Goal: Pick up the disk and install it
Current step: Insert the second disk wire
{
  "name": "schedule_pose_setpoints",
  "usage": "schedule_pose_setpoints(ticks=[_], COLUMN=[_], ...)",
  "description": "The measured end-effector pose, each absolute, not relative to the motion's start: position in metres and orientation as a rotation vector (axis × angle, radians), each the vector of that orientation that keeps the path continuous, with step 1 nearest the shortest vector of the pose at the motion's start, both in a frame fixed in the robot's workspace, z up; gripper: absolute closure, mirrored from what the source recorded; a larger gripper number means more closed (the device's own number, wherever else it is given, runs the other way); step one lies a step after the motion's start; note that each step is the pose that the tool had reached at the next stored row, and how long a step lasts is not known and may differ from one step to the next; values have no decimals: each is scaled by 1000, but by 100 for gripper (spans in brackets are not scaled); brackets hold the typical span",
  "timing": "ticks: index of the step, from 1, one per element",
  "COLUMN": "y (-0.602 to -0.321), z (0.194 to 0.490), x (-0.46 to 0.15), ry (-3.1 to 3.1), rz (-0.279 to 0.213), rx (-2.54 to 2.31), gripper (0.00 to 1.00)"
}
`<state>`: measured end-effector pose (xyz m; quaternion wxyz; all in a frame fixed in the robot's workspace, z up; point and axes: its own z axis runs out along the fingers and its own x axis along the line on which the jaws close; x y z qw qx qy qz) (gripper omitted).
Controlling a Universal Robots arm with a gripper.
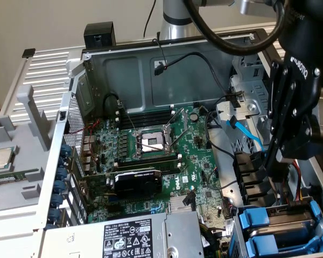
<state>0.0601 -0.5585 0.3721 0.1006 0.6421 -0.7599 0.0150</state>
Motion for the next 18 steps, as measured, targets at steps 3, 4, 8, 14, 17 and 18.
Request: schedule_pose_setpoints(ticks=[3, 4, 8, 14, 17, 18], y=[-560, -560, -564, -572, -577, -578], z=[373, 373, 375, 381, 383, 383], x=[60, 60, 60, 60, 60, 60], ry=[-2246, -2246, -2247, -2254, -2263, -2267], rz=[44, 44, 42, 27, 6, -4], rx=[1897, 1897, 1899, 1906, 1916, 1921], gripper=[84, 84, 84, 84, 84, 84])
